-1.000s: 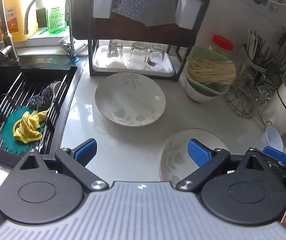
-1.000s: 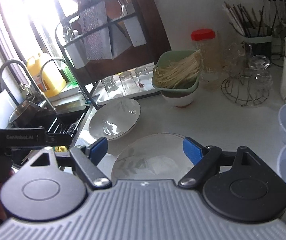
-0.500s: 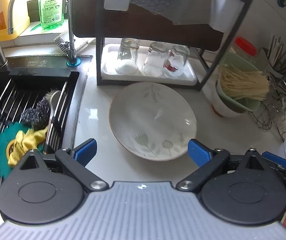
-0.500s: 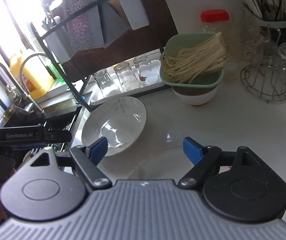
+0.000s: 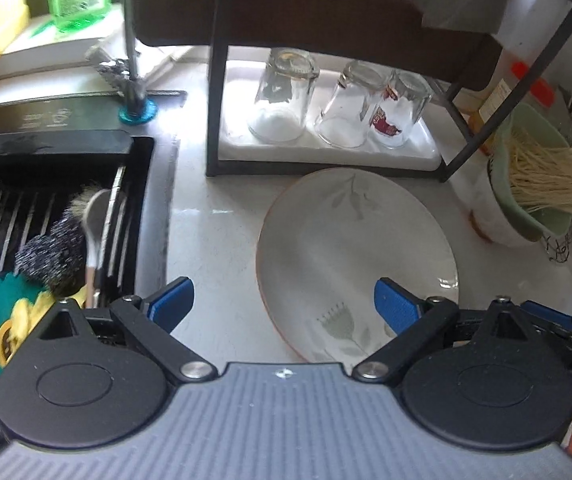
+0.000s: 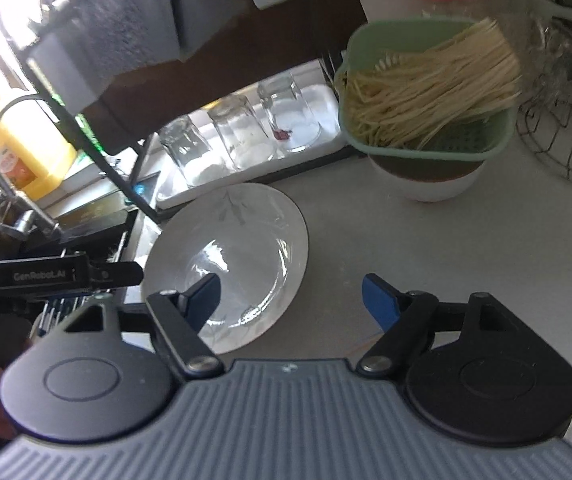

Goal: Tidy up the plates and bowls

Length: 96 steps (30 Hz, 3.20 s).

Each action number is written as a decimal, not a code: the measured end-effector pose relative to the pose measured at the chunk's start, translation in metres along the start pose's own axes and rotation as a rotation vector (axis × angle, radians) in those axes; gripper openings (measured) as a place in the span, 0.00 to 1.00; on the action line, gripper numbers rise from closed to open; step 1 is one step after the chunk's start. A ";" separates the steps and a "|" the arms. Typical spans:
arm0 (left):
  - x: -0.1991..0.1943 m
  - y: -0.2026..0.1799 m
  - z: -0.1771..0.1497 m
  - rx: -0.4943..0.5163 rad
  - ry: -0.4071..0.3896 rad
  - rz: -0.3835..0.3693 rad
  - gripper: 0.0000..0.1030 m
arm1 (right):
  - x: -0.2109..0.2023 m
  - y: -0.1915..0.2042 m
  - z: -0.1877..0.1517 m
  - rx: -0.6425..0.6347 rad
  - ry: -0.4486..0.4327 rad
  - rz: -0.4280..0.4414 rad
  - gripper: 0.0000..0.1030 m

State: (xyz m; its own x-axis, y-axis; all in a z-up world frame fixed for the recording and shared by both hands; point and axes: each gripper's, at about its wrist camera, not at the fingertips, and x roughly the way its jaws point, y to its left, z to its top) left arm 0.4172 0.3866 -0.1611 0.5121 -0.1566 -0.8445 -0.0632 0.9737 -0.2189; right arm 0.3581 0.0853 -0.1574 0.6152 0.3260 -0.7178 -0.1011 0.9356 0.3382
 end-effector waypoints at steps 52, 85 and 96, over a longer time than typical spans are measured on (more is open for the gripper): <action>-0.044 -0.028 0.017 0.113 -0.030 -0.313 0.42 | -0.043 -0.017 0.008 0.143 0.045 0.073 0.19; -0.047 -0.150 -0.092 0.107 0.059 -0.239 0.42 | -0.106 -0.127 -0.057 0.108 0.121 0.088 0.19; -0.024 -0.156 -0.107 0.145 0.093 -0.147 0.42 | -0.094 -0.128 -0.075 0.072 0.156 0.078 0.19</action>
State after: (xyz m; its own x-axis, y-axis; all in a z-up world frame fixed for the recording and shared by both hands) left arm 0.3231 0.2205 -0.1591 0.4249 -0.3065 -0.8518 0.1338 0.9519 -0.2758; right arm 0.2542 -0.0548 -0.1791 0.4783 0.4190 -0.7718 -0.0842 0.8967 0.4347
